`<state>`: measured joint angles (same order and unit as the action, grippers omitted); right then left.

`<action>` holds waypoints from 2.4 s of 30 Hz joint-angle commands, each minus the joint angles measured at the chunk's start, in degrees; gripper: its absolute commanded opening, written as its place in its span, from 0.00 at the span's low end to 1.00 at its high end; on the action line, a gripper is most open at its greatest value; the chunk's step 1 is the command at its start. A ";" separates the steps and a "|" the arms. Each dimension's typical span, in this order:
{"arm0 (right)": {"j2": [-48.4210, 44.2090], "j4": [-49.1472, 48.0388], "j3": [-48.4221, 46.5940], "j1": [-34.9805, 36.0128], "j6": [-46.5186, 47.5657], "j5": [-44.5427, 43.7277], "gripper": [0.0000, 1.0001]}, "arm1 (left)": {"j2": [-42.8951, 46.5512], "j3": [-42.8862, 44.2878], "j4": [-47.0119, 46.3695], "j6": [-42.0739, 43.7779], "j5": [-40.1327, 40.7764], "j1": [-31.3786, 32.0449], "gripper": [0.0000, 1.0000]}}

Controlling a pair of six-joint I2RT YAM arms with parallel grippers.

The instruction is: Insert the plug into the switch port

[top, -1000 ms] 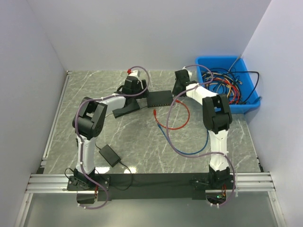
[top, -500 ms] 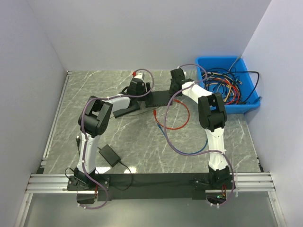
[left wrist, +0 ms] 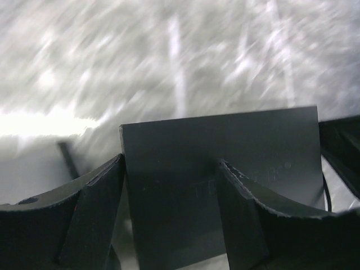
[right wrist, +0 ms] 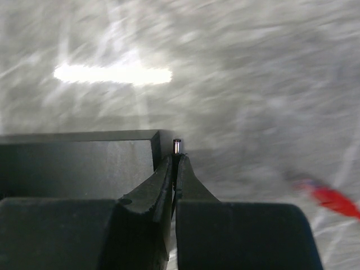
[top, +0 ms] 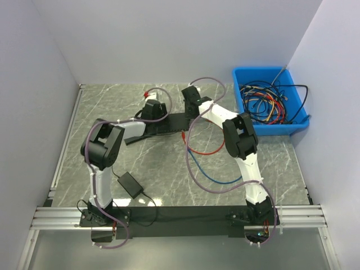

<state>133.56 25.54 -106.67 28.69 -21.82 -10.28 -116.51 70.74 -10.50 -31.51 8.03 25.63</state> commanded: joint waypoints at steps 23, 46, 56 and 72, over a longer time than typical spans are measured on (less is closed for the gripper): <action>-8.02 -14.72 9.26 15.70 1.78 10.55 0.00 | 32.13 -30.75 12.78 -12.70 11.74 4.69 0.68; -46.28 -17.02 59.56 23.07 -1.56 2.64 0.00 | 36.70 -16.51 18.42 -3.92 27.47 5.66 0.72; -46.20 -18.07 59.57 24.13 3.27 0.88 0.00 | 31.18 -11.51 1.90 6.28 10.49 1.10 0.84; -39.34 -29.84 53.32 23.96 13.81 -3.25 0.00 | 19.92 -17.65 -15.33 4.09 -13.92 -6.82 0.75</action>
<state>93.03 0.75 -51.03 52.73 -12.10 -11.75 -96.31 54.41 -20.75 -26.85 -2.15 18.61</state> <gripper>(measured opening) 0.026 0.764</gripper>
